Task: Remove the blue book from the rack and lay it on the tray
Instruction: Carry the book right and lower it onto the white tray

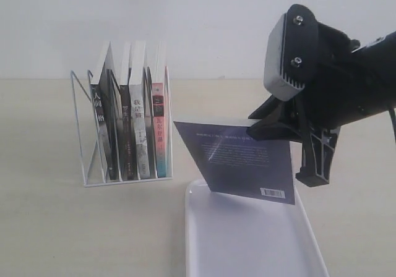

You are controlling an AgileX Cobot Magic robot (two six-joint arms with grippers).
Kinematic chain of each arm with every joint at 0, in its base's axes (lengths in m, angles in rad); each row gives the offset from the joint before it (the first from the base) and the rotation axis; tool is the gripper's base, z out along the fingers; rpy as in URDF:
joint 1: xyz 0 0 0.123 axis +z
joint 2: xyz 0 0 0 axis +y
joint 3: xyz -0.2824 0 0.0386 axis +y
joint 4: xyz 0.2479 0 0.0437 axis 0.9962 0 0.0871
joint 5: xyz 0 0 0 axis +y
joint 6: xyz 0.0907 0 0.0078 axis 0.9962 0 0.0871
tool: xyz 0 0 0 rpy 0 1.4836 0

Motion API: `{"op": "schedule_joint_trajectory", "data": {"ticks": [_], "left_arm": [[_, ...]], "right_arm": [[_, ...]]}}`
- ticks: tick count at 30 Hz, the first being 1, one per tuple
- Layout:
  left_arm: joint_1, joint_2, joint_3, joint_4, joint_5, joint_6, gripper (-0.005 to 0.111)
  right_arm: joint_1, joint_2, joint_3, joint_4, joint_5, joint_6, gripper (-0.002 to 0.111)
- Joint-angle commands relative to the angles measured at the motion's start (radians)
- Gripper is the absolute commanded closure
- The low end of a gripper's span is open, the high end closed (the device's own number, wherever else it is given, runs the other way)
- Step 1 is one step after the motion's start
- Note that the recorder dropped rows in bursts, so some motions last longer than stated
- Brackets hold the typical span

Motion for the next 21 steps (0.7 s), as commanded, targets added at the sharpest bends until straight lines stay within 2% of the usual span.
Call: {"op": "schedule_joint_trajectory", "data": {"ticks": [1, 9, 21], "left_arm": [[0.004, -0.003, 0.003, 0.000, 0.001, -0.007, 0.102], [0.004, -0.003, 0.003, 0.000, 0.001, -0.007, 0.102], [0.004, -0.003, 0.003, 0.000, 0.001, -0.007, 0.102]], "right_arm": [[-0.024, 0.023, -0.007, 0.093, 0.021, -0.137, 0.109], [-0.024, 0.075, -0.007, 0.065, 0.008, -0.193, 0.109], [-0.024, 0.131, -0.007, -0.116, -0.002, -0.141, 0.109]]}}
